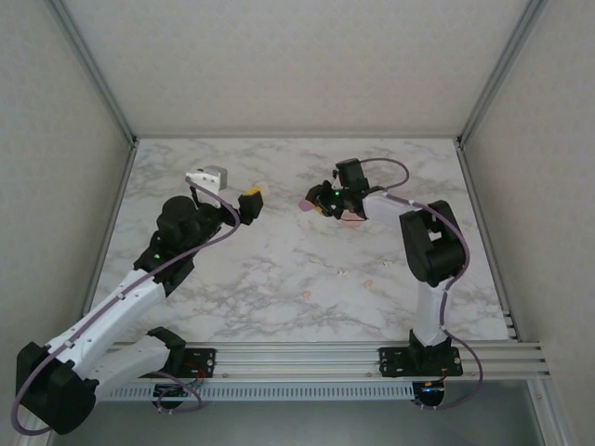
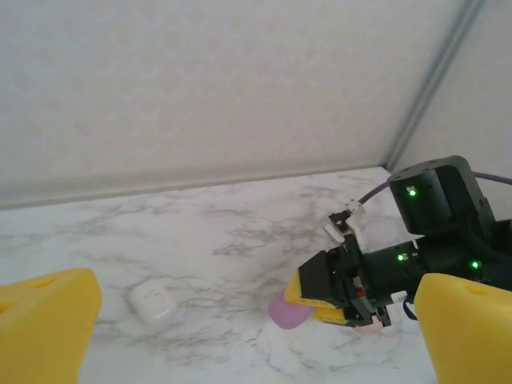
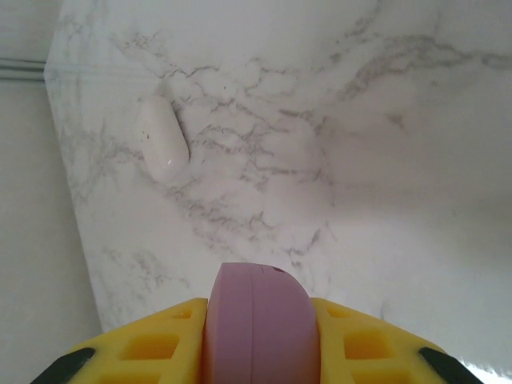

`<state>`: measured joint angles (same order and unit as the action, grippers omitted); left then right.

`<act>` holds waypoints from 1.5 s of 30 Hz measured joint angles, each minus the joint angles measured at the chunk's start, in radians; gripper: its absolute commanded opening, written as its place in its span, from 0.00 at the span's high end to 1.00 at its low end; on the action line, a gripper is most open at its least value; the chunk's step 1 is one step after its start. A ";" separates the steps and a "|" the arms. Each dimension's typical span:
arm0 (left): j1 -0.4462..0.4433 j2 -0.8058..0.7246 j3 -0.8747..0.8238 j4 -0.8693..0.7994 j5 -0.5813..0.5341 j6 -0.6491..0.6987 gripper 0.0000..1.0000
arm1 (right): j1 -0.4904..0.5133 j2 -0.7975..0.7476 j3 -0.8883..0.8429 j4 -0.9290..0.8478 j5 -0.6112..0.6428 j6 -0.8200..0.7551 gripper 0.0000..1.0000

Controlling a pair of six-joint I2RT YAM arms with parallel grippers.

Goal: Insert wireless bluetooth earbuds into charging case

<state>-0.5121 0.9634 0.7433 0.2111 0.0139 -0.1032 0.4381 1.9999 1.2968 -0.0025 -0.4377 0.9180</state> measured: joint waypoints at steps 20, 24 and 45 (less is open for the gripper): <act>0.064 0.023 0.086 -0.222 -0.094 -0.059 0.00 | 0.001 0.118 0.145 -0.207 0.103 -0.113 0.48; 0.065 0.029 0.086 -0.224 -0.090 -0.067 0.00 | 0.000 0.106 0.174 -0.330 0.154 -0.183 0.42; 0.069 0.118 0.153 -0.225 0.012 -0.113 0.00 | -0.220 0.047 0.227 -0.609 0.134 -0.597 0.37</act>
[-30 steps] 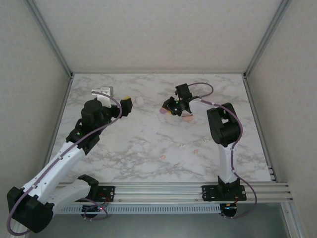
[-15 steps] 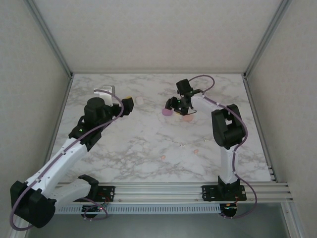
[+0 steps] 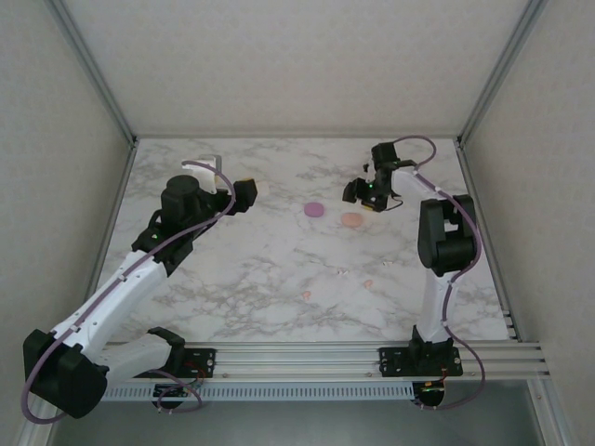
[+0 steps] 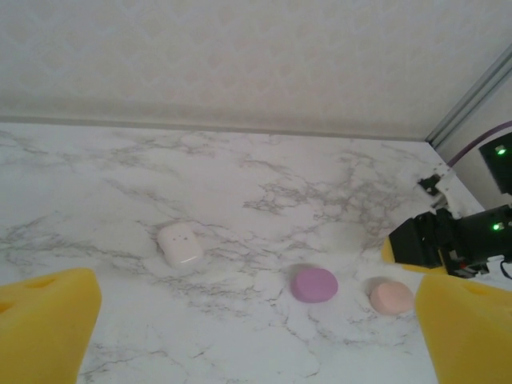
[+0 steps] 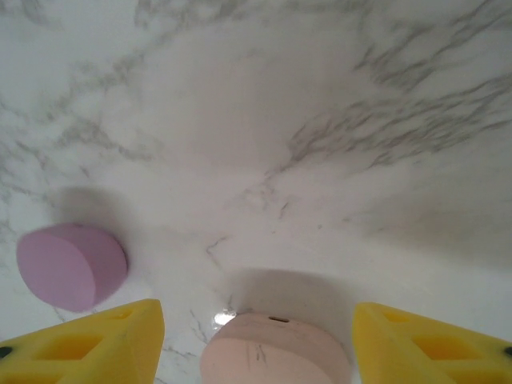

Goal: Insert wireless bluetooth earbuds into charging case

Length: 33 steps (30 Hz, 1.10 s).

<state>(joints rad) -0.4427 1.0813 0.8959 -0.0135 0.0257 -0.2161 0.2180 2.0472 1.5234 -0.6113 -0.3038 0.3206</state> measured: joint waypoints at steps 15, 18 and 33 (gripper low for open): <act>0.000 0.011 0.015 -0.014 0.011 -0.017 0.00 | 0.016 0.003 -0.054 -0.069 -0.139 -0.121 0.42; 0.000 0.011 0.015 -0.014 0.016 -0.018 0.00 | 0.025 -0.010 -0.069 -0.089 -0.141 -0.137 0.41; 0.000 0.012 0.015 -0.014 0.023 -0.025 0.00 | 0.160 -0.061 -0.091 -0.089 0.126 -0.279 0.31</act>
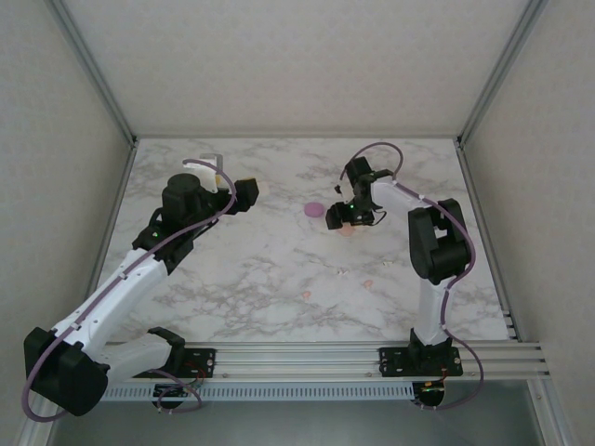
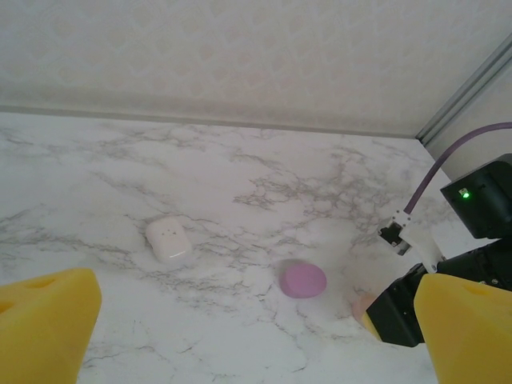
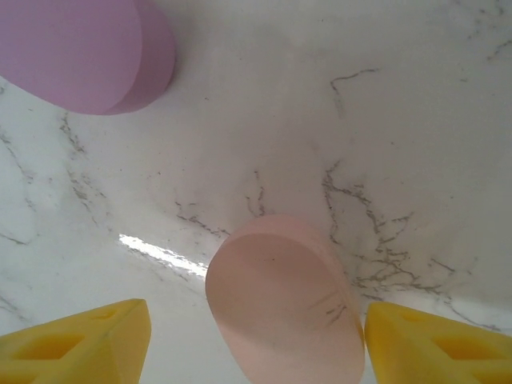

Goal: Insert wireless bluetooth earbuds into charging case

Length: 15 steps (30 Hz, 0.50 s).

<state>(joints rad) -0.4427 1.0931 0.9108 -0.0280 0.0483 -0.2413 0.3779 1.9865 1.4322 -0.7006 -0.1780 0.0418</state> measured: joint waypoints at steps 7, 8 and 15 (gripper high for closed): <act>0.000 0.000 0.000 0.000 0.000 0.000 0.00 | 0.011 0.000 -0.001 0.000 0.035 -0.061 0.38; 0.000 0.000 0.000 0.000 0.000 0.000 0.00 | 0.013 0.000 -0.001 0.000 0.040 -0.067 0.39; 0.000 0.001 0.000 0.000 0.000 0.000 0.00 | 0.020 0.010 -0.001 -0.004 0.060 -0.100 0.45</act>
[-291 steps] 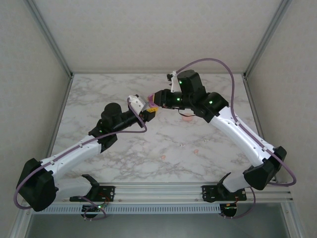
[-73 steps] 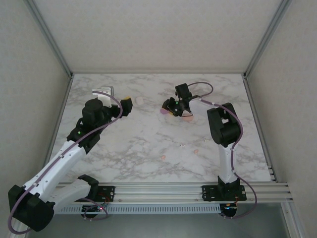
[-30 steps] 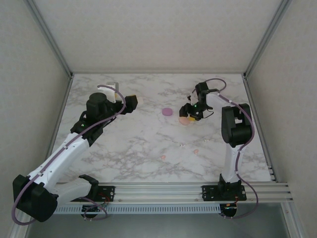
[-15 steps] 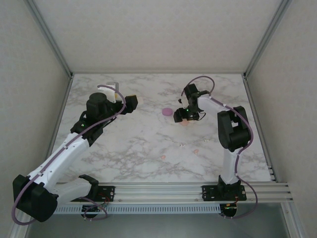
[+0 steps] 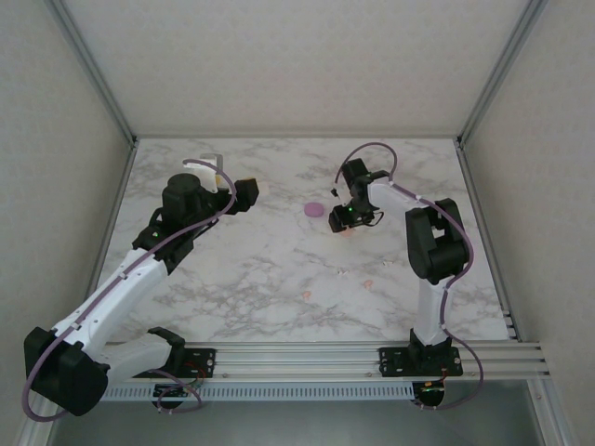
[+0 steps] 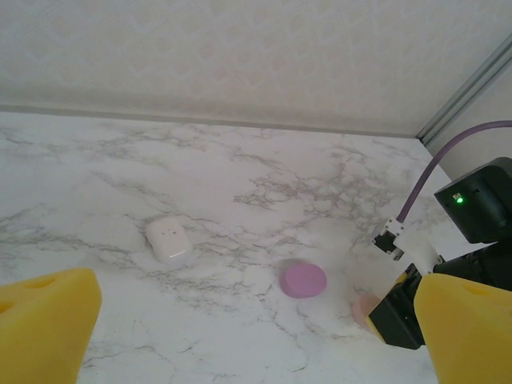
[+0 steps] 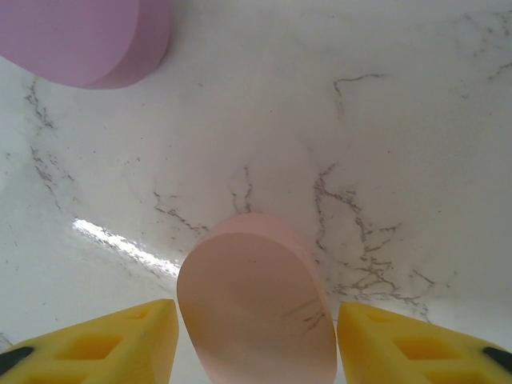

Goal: Insert wireless bluetooth earbuds into charging case

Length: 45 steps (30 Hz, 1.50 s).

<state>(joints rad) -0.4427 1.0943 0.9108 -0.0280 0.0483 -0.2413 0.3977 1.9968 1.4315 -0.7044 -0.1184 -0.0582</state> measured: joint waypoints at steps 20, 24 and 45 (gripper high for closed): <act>0.000 0.055 0.037 -0.012 0.026 -0.023 0.00 | 0.004 0.022 -0.018 0.026 0.014 -0.021 0.53; 0.001 0.067 0.050 -0.023 0.034 -0.034 0.00 | 0.005 0.015 -0.030 0.041 0.015 -0.021 0.53; 0.011 0.172 0.176 -0.143 0.125 -0.126 0.07 | 0.071 -0.373 -0.261 0.261 -0.098 -0.061 0.67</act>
<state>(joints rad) -0.4313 1.2667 1.0866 -0.1711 0.1730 -0.3676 0.4683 1.6234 1.1709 -0.4435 -0.2169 -0.1192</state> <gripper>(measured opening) 0.942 0.418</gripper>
